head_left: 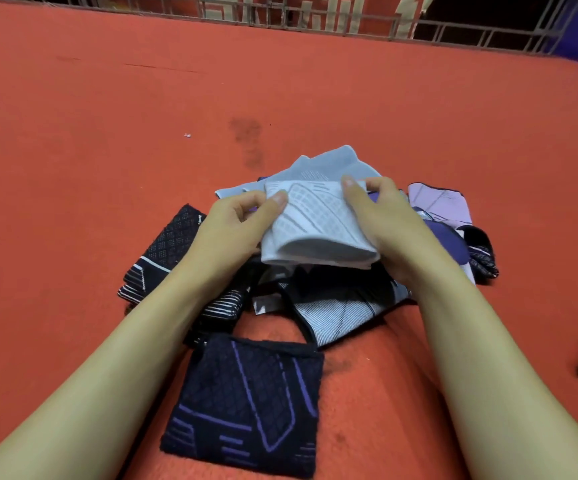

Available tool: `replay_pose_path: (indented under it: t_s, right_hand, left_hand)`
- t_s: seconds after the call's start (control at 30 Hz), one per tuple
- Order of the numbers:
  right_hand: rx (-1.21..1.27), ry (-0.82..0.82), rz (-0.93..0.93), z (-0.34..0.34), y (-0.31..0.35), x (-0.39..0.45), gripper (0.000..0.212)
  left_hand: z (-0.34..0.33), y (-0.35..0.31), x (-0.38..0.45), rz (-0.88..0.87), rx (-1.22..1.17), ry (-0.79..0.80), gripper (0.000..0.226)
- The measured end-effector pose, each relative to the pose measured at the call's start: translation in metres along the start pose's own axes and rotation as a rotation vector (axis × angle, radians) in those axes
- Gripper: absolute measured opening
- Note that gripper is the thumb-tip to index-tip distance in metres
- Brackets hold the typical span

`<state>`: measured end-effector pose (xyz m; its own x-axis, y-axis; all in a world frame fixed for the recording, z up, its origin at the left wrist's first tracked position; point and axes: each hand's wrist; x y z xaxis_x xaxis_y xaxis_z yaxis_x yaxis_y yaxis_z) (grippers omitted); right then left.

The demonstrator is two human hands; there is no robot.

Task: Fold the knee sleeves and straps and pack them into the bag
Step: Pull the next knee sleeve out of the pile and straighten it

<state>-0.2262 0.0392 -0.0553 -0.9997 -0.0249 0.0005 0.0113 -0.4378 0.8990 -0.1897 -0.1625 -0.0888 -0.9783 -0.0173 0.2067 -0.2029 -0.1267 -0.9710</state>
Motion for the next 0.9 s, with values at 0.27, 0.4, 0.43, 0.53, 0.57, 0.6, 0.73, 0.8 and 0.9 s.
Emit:
replay_pose_path:
  t_s: [0.27,0.4,0.43,0.53,0.57,0.6,0.73,0.8,0.9]
  right_hand:
    - [0.308,0.451,-0.077,0.009,-0.003,-0.005,0.070]
    - [0.348,0.424,-0.001,0.010,-0.009,-0.002,0.068]
    - [0.326,0.418,0.032,0.011,-0.010,-0.001,0.069]
    - [0.253,0.392,0.083,0.017,-0.013,0.003,0.079]
    - [0.251,0.379,0.076,0.019,-0.013,0.004,0.079]
    - [0.261,0.378,0.068,0.021,-0.013,0.005,0.072]
    - [0.269,0.449,0.076,0.028,-0.013,0.002,0.027]
    - [0.301,0.445,0.059,0.031,-0.010,-0.001,0.025]
    - [0.301,0.456,0.081,0.035,-0.011,-0.001,0.028]
  left_hand:
    - [0.004,0.002,0.007,0.092,-0.063,-0.061,0.038]
    - [0.005,-0.002,0.002,0.071,-0.050,0.172,0.040]
    - [0.007,-0.003,0.001,0.063,0.012,0.219,0.037]
    - [0.009,-0.005,-0.001,0.064,0.086,0.248,0.023]
    - [0.010,-0.005,-0.001,0.073,0.074,0.250,0.023]
    - [0.011,-0.003,-0.002,0.077,0.052,0.255,0.024]
    - [0.012,-0.002,-0.001,0.077,-0.028,0.239,0.031]
    - [0.012,-0.001,0.001,0.101,-0.161,0.221,0.038]
    - [0.013,0.001,0.004,0.127,-0.341,0.162,0.058]
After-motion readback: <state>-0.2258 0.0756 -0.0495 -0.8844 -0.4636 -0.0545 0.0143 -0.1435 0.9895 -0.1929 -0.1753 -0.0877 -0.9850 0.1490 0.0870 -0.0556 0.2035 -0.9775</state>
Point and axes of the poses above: each hand's wrist, its own x-axis towards the middle knuckle, its own z-axis out of the back of the hand, y = z × x, and after that the axes turned 2 degrees about y, right-handed
